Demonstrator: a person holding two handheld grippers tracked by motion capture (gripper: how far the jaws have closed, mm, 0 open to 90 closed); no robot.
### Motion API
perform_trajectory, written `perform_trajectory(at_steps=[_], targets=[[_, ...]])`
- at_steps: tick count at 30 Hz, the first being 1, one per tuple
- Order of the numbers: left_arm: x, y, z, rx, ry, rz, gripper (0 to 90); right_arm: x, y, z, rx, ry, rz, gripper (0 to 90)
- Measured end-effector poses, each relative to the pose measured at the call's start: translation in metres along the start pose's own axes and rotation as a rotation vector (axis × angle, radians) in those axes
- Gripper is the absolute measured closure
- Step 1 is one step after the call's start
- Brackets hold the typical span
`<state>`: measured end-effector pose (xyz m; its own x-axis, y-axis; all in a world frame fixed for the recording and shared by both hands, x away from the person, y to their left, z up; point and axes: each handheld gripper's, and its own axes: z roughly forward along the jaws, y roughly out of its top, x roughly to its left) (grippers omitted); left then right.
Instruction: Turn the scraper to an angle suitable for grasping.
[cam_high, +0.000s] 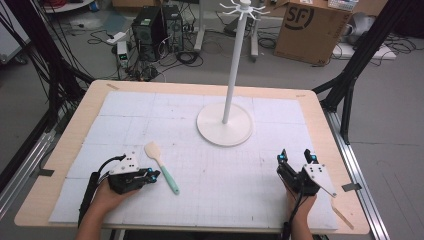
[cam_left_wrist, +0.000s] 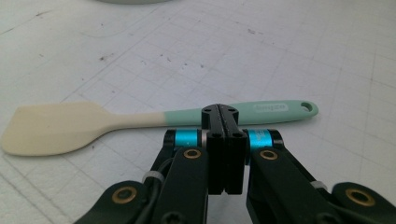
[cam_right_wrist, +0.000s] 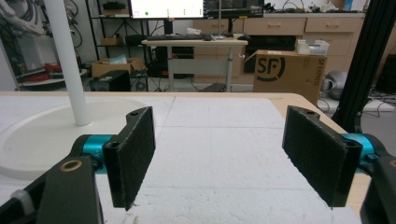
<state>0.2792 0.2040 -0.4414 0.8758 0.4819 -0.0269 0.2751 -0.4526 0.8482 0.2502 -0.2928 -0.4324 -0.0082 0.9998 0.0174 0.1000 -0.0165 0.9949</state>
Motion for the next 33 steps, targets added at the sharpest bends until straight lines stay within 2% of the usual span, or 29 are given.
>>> perform_trajectory(at_steps=[1, 3, 6, 9, 14, 24, 29, 33], targets=[[0.0, 0.0, 0.0, -0.005, -0.022, -0.004, 89.8, 0.0, 0.0, 0.0, 0.0, 0.001, 0.002, 24.6], [-0.001, 0.0, 0.001, -0.01, -0.021, 0.0, 89.8, 0.0, 0.0, 0.0, -0.001, 0.001, -0.002, 24.6], [0.0, 0.001, 0.003, 0.006, -0.03, -0.008, 89.8, 0.0, 0.0, 0.0, 0.0, 0.002, -0.005, 24.6], [-0.002, 0.003, 0.007, 0.038, -0.042, 0.003, 89.9, 0.0, 0.0, 0.0, -0.002, 0.001, -0.002, 24.6], [-0.006, 0.007, 0.016, 0.087, -0.035, 0.019, 89.8, 0.0, 0.0, 0.0, -0.001, 0.0, -0.005, 24.5], [-0.008, 0.012, 0.027, 0.136, -0.027, 0.029, 89.8, 0.0, 0.0, 0.0, 0.0, 0.0, -0.005, 24.2], [-0.01, 0.016, 0.034, 0.135, -0.017, 0.041, 89.8, 0.0, 0.0, 0.0, 0.001, 0.0, -0.002, 24.2], [-0.013, 0.023, 0.045, 0.129, 0.01, 0.049, 89.8, 0.0, 0.0, 0.0, -0.002, -0.001, -0.004, 24.2]])
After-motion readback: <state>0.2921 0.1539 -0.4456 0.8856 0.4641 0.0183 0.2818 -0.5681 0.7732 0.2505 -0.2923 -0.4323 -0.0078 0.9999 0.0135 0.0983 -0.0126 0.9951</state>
